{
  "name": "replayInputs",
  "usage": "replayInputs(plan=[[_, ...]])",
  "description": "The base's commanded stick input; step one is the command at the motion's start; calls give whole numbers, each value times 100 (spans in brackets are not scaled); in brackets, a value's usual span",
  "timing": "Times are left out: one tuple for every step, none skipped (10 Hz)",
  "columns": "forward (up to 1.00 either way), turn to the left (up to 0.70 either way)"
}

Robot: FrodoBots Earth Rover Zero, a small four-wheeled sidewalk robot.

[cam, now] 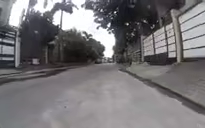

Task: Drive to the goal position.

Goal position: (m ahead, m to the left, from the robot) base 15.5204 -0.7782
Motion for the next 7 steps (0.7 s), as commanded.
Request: replayInputs(plan=[[70,0],[70,0],[70,0],[70,0],[70,0],[70,-10],[70,-32]])
